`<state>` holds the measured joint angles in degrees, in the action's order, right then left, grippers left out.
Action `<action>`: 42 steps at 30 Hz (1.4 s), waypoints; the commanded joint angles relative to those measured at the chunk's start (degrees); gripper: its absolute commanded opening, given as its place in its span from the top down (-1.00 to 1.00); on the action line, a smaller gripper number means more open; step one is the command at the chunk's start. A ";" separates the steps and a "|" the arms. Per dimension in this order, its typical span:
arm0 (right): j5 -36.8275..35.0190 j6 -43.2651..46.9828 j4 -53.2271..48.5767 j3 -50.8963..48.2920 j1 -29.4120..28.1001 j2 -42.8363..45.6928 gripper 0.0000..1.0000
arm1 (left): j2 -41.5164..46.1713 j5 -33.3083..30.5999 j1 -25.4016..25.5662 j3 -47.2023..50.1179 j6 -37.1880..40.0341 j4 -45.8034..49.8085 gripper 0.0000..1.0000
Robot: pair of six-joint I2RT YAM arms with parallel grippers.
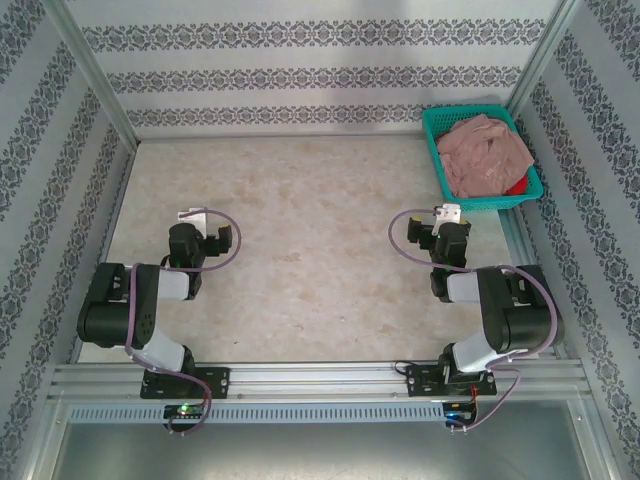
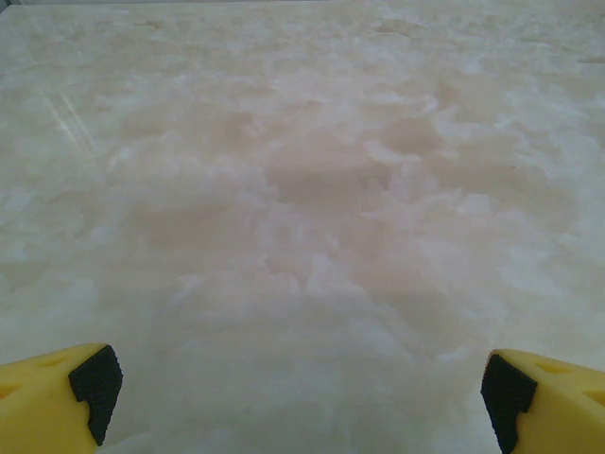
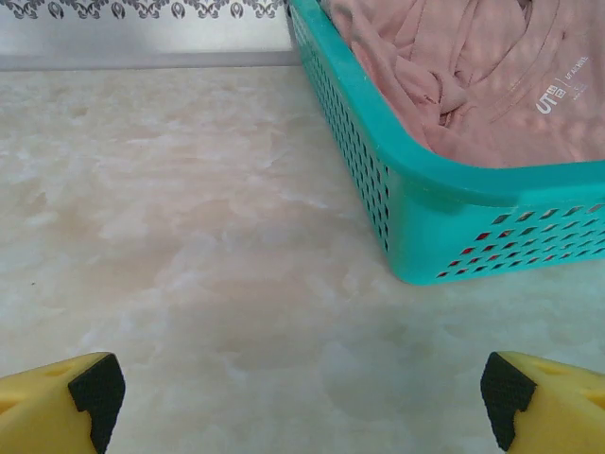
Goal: Fold the inside-out t-shirt
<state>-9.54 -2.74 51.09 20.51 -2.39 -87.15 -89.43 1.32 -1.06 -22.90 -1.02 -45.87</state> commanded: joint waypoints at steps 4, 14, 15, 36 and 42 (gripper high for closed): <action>0.85 0.46 1.30 0.93 -0.05 0.65 -0.96 | 0.00 0.61 0.63 -1.01 0.87 -1.33 -0.99; 0.94 0.39 1.28 1.02 0.02 0.58 -0.96 | 0.02 0.61 0.67 -1.01 0.84 -1.33 -0.99; 1.01 0.44 1.29 1.01 0.02 0.63 -0.95 | 0.04 0.70 0.61 -1.06 0.82 -1.25 -0.99; -2.38 7.83 -18.27 4.15 -12.25 18.07 -0.95 | 19.46 -13.63 0.48 -6.23 -14.77 25.04 -0.99; 3.91 4.44 -32.43 18.02 -19.09 17.10 -0.95 | 22.26 8.36 1.33 -11.74 -26.70 29.20 -0.99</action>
<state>-8.25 3.64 29.06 32.45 -21.08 -69.49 -65.93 -0.86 -0.95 -32.16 -18.22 -22.96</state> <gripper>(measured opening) 0.978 0.996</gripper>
